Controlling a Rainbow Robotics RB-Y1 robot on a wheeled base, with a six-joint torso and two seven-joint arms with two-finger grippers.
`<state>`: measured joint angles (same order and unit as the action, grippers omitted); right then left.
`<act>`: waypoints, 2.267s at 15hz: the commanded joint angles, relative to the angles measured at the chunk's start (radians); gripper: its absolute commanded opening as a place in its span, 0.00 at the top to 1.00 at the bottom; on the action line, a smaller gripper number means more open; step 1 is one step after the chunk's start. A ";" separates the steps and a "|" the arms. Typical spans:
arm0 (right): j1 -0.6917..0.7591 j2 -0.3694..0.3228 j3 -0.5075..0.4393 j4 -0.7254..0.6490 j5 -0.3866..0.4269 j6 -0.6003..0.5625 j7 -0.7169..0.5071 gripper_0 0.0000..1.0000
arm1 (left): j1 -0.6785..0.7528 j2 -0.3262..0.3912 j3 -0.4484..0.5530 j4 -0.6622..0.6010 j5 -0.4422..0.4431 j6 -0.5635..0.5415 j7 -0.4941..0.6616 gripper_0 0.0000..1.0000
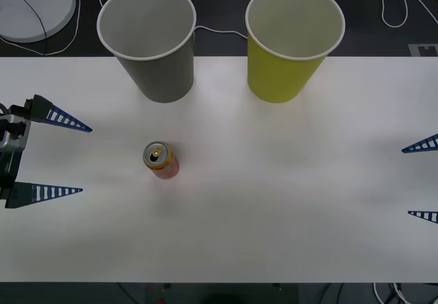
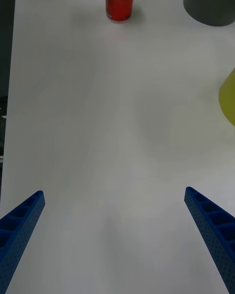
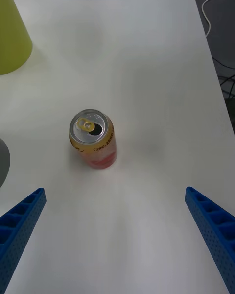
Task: Put the can into the green bin and the plastic bottle into the gray bin
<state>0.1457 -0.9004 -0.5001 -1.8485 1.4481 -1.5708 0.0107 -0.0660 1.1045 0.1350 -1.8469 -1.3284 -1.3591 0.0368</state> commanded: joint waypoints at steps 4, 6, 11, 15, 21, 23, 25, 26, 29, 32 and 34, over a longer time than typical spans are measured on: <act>0.000 0.000 0.000 0.000 0.000 0.000 0.000 0.00 | 0.020 -0.008 -0.014 0.025 -0.009 -0.005 0.005 0.00; 0.000 0.000 0.000 0.000 0.000 0.000 0.000 0.00 | 0.018 -0.006 -0.014 0.037 0.005 -0.005 0.003 0.00; 0.000 0.000 0.000 0.000 0.000 0.000 0.000 0.00 | 0.018 -0.008 -0.064 0.123 0.090 0.026 -0.012 0.00; 0.000 0.000 0.000 0.000 0.000 0.000 0.000 0.00 | 0.018 -0.011 -0.167 0.230 0.192 0.137 -0.161 0.00; 0.000 0.000 0.000 0.000 0.000 0.000 0.000 0.00 | 0.018 -0.087 -0.267 0.380 0.330 0.225 -0.417 0.00; 0.000 0.000 0.000 0.000 0.000 0.000 0.000 0.00 | 0.018 -0.120 -0.287 0.433 0.374 0.236 -0.479 0.00; 0.000 0.000 0.000 0.000 0.000 0.000 0.000 0.00 | 0.018 -0.156 -0.290 0.472 0.390 0.236 -0.529 0.00; 0.000 0.000 0.000 0.000 0.000 0.000 0.000 0.00 | 0.018 -0.175 -0.290 0.491 0.396 0.236 -0.543 0.00; 0.000 0.000 0.000 0.000 0.000 0.000 0.000 0.00 | 0.018 -0.219 -0.290 0.509 0.402 0.236 -0.549 0.00; 0.000 0.000 0.000 0.000 0.000 0.000 0.000 0.00 | 0.018 -0.268 -0.290 0.523 0.405 0.245 -0.545 0.00; 0.000 0.000 0.000 0.000 0.000 0.000 0.000 0.00 | 0.018 -0.310 -0.290 0.537 0.405 0.255 -0.540 0.00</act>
<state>0.1457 -0.9004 -0.5001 -1.8484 1.4481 -1.5708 0.0107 -0.0475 0.8141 -0.1550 -1.3176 -0.9232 -1.1084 -0.5053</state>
